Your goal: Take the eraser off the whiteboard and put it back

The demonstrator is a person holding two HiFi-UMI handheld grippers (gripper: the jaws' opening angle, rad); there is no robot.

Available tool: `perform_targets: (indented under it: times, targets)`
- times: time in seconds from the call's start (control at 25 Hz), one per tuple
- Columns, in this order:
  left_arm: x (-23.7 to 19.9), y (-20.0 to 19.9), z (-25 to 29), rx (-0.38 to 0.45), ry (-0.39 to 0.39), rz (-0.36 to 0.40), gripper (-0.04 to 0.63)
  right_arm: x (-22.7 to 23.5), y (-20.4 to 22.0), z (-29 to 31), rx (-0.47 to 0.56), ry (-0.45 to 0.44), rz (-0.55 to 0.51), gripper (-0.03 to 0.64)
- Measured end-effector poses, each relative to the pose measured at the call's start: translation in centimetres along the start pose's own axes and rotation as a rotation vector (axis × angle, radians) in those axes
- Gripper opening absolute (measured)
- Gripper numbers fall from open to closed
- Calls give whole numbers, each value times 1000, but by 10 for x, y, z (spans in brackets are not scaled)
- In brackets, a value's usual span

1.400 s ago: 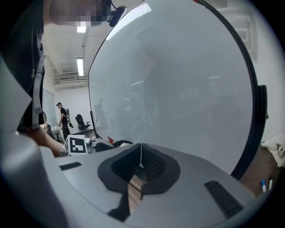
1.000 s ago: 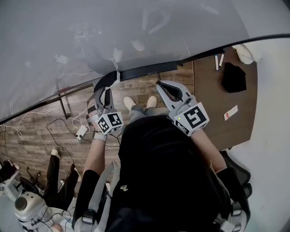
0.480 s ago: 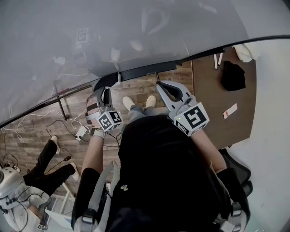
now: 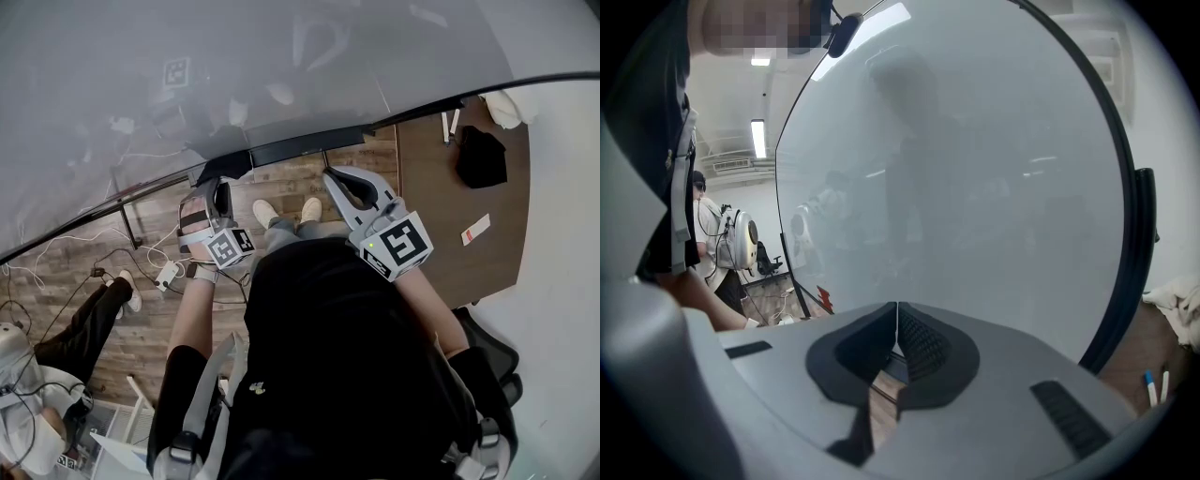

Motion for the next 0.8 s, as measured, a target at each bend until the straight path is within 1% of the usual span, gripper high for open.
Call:
perform_targets:
  times: [0.16,0.28,0.4,0.52,0.64,0.8]
  targets:
    - [5,0,3,-17,7,24,130,-2,0,0,-1,-2,0,18]
    - [5,1,5,-46,18,38,133,-2,-1,1,-3,-4,-1,17]
    - [6,0,4,-62,30,41,134,-2,-1,-2,-5,-4,-3,18]
    - [5,-3,1,-76,42,38,149,-2,-2,-4,-6,-4,-4,17]
    - [7,-3,1,-72,40,44,149,-3,-2,-6,-6,-5,-10,18]
    - [8,-5,-3,-70,33,34,149,-4,-1,-7,-5,-9,-15,18]
Point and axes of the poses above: the fingertips, and each gripper's own axes: z forward along the fingers, x to its right, y out of its underside, the point moved 6 cm from there along -z, backward along the fingers, and after that the axes turned 7 degrees about y, right-handed, at the moved point
